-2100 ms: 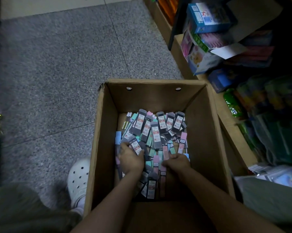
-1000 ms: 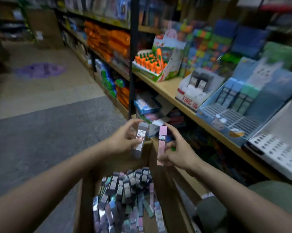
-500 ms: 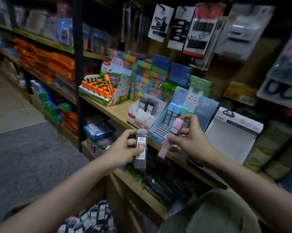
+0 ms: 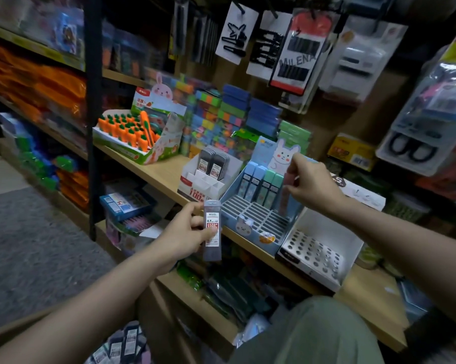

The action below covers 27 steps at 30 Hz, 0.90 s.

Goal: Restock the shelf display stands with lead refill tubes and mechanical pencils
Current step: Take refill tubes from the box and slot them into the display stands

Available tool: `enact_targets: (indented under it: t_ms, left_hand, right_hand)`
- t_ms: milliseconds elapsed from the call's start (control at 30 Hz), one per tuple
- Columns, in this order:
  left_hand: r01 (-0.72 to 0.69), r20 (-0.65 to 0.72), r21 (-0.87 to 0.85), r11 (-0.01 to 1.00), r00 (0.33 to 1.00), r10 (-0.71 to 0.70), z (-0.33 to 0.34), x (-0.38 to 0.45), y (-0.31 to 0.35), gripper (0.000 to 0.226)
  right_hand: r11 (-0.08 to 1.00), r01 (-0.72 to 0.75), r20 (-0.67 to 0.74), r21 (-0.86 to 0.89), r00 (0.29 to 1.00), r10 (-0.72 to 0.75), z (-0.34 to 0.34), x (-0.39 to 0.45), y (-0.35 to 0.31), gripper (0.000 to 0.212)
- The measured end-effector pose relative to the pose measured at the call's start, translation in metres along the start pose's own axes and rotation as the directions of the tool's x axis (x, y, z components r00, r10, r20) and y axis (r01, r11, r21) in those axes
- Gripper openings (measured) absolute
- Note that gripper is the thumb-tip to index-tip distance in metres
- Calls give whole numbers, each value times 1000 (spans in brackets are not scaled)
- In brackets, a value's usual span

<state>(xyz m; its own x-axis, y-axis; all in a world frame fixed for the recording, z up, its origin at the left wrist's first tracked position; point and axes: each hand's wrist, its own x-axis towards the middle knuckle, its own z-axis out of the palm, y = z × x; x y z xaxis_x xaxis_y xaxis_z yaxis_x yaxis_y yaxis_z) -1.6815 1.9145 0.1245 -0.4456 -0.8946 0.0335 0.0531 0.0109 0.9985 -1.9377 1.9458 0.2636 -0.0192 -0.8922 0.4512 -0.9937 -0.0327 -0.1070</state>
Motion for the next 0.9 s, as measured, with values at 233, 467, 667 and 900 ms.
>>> enact_targets:
  t_ms: [233, 467, 667, 900]
  left_hand:
    - [0, 7, 0, 1000, 1000, 0, -4, 2, -7, 40]
    - [8, 15, 32, 999, 1000, -9, -4, 0, -7, 41]
    - [13, -2, 45, 999, 1000, -13, -1, -3, -6, 37]
    - [35, -27, 49, 998, 999, -34, 1, -8, -7, 38]
  right_hand:
    - [994, -68, 24, -86, 997, 70, 16, 12, 6, 26]
    - [977, -210, -3, 38, 978, 211, 19, 12, 16, 27]
    - [967, -206, -72, 152, 973, 219, 28, 3, 20, 23]
    - [980, -173, -171, 104, 967, 188, 35, 2, 16, 26]
